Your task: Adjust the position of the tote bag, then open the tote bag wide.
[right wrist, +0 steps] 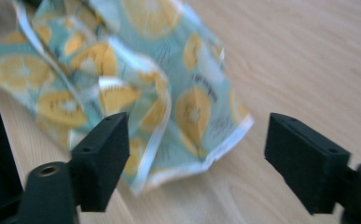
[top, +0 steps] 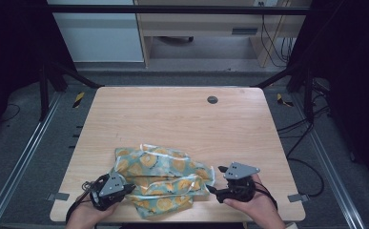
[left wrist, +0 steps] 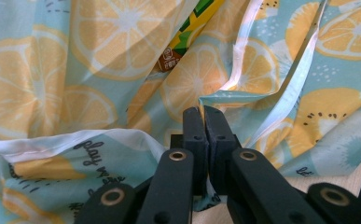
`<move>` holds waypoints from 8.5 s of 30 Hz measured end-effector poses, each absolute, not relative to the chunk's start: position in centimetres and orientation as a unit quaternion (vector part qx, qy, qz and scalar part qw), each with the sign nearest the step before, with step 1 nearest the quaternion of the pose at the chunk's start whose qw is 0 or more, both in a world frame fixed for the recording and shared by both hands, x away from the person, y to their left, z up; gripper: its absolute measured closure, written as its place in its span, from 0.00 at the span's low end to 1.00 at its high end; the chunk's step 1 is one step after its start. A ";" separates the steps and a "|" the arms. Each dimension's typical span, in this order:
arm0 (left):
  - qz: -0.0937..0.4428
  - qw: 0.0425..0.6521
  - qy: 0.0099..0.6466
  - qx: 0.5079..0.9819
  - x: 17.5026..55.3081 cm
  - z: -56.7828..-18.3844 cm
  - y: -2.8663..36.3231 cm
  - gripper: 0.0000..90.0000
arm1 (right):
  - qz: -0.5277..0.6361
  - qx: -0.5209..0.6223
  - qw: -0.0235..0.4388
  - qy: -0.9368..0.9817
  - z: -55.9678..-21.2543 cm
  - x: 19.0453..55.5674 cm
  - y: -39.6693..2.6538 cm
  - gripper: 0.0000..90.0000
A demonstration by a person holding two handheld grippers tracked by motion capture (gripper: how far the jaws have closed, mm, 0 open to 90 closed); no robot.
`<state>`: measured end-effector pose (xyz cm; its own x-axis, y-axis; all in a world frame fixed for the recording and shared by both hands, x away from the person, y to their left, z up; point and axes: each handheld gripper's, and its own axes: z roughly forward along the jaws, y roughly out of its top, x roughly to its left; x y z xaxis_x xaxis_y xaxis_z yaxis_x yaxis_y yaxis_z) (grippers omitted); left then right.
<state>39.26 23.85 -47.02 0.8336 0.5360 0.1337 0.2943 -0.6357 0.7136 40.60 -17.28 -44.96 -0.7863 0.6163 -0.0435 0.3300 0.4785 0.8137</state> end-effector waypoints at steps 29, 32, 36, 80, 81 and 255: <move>0.177 0.362 0.233 0.885 39.0 -46.8 23.7 0.98 | 0.397 0.221 0.156 0.877 -41.3 43.5 -7.5 0.26; 0.177 0.363 0.233 0.885 38.9 -46.8 23.7 0.98 | 0.395 0.219 0.154 0.879 -41.4 43.3 -7.4 0.26; 0.178 0.360 0.232 0.886 39.0 -46.9 23.6 0.98 | 0.391 0.206 0.145 0.885 -42.0 43.0 -6.9 0.26; 0.186 0.351 0.221 0.891 39.1 -46.9 23.3 0.99 | 0.396 0.265 0.134 0.869 -41.1 55.3 -4.4 1.00; 0.185 0.348 0.221 0.892 39.1 -46.9 23.2 0.99 | 0.394 0.268 0.135 0.868 -41.3 55.6 -4.5 1.00; 0.275 0.255 0.375 0.848 46.9 -47.9 23.8 0.93 | 0.334 0.254 0.093 0.903 -49.2 43.8 -7.5 1.00</move>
